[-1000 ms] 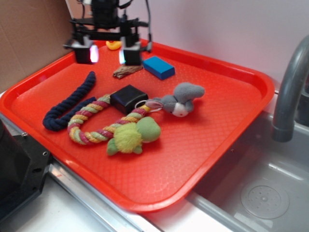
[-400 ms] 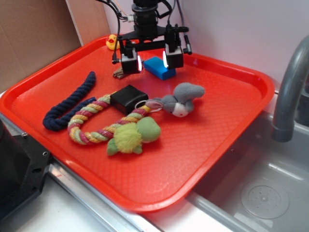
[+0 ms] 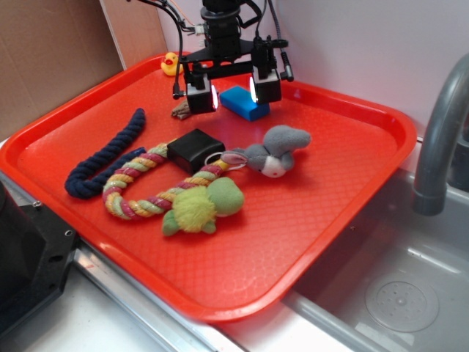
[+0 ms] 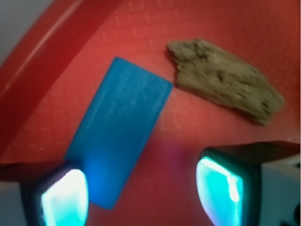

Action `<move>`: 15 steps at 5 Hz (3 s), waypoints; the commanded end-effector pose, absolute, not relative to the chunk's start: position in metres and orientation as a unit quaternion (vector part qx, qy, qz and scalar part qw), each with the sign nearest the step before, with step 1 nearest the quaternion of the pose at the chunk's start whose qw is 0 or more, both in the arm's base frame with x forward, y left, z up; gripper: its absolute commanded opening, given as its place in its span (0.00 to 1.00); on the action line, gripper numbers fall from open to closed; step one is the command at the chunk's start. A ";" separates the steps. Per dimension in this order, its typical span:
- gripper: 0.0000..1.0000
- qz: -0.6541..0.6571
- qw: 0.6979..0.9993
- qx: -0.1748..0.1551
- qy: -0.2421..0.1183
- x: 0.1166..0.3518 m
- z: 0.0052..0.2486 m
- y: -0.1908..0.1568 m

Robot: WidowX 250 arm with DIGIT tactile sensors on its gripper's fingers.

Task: Grab the blue block.

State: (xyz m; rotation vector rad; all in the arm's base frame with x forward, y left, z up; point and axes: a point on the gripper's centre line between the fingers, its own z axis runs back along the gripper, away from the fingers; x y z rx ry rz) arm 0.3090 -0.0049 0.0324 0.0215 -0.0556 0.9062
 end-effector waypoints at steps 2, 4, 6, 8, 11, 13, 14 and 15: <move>1.00 0.459 0.878 -0.055 -0.124 0.282 0.096 0.011; 1.00 0.441 0.891 -0.028 -0.103 0.305 0.072 0.006; 1.00 0.410 0.909 0.012 -0.079 0.334 0.047 -0.012; 0.66 0.409 0.912 0.012 -0.022 0.331 0.018 -0.014; 0.00 0.169 0.983 0.068 -0.036 0.233 0.116 0.026; 0.00 0.088 0.987 0.104 -0.088 0.191 0.162 0.038; 0.00 0.084 0.988 0.084 -0.097 0.192 0.191 0.036; 0.00 0.105 0.987 0.082 -0.095 0.192 0.194 0.039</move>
